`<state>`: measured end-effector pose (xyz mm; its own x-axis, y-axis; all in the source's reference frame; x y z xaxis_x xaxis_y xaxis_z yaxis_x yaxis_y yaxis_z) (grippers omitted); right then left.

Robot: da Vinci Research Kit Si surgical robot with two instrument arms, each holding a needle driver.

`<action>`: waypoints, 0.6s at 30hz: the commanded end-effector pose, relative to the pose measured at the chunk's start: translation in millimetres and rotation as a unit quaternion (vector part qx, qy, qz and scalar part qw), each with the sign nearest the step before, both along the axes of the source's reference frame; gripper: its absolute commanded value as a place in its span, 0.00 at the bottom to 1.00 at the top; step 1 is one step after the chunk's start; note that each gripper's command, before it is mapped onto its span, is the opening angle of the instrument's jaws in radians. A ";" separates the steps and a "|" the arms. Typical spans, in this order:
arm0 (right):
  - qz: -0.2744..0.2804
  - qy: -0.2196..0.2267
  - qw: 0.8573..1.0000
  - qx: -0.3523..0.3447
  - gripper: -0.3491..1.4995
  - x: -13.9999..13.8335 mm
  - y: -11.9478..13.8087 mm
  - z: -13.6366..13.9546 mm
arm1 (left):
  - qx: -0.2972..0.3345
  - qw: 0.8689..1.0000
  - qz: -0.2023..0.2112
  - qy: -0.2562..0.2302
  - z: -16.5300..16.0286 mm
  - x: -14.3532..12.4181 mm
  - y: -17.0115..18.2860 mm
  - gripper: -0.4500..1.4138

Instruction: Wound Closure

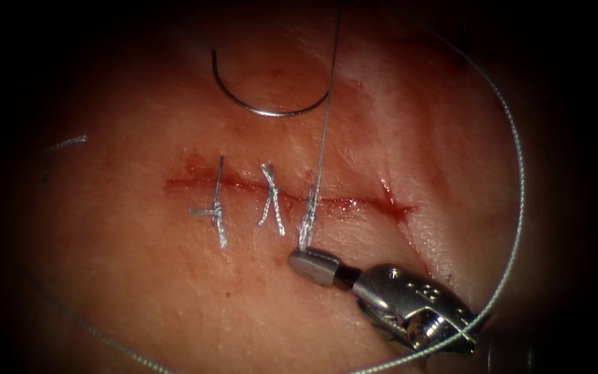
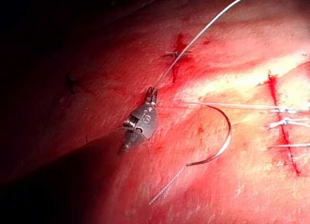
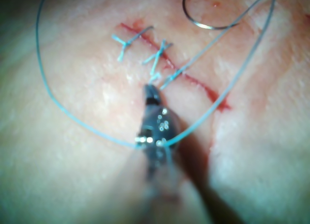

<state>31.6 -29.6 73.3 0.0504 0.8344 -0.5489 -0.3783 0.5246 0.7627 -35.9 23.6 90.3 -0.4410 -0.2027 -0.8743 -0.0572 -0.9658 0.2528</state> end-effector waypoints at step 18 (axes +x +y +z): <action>-0.039 -0.013 0.991 -0.129 0.71 -1.7 0.4 -3.6 | 0.063 0.996 0.009 -0.061 -9.3 -1.2 -1.3 0.00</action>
